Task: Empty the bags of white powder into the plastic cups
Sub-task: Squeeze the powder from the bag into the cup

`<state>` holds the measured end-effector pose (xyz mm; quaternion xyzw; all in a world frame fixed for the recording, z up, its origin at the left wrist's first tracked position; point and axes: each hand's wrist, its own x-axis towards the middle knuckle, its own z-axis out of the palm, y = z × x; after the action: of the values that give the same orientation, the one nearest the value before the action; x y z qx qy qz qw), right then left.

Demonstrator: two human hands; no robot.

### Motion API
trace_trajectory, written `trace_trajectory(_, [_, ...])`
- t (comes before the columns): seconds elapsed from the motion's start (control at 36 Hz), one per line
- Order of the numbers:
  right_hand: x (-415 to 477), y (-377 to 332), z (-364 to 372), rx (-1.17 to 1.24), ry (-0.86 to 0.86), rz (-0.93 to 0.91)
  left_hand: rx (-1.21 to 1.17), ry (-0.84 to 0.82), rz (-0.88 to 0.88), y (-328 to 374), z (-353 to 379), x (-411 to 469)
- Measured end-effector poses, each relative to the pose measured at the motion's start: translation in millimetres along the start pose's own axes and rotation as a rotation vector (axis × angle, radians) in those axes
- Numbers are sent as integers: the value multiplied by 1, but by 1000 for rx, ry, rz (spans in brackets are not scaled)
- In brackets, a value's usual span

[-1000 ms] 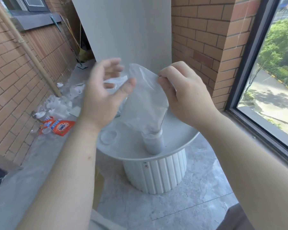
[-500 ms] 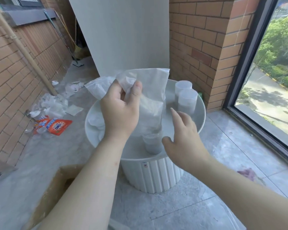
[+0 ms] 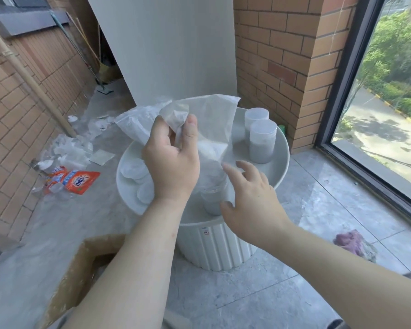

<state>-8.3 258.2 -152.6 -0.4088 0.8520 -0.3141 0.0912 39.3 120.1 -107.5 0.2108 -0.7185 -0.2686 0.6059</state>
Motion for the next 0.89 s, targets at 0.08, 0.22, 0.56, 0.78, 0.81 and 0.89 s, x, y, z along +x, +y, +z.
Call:
trace_trajectory(0.08, [1, -1, -2, 36, 5, 24, 5, -5, -18, 1, 2, -2])
trace_trajectory(0.22, [1, -5, -3, 61, 12, 12, -30, 1, -47, -1, 3, -3])
trace_trajectory(0.56, [4, -7, -3, 99, -11, 37, -49, 50, -69, -5, 2, -3])
trace_trajectory(0.78, [5, -8, -3, 58, -41, 31, -15, 67, -82, -3, 1, -6])
trace_trajectory(0.81, [5, -8, -3, 78, -42, 38, -16, 64, -84, -3, 2, -6])
trace_trajectory(0.89, [6, -9, -3, 76, -44, 33, -10, 70, -87, -5, 2, -6])
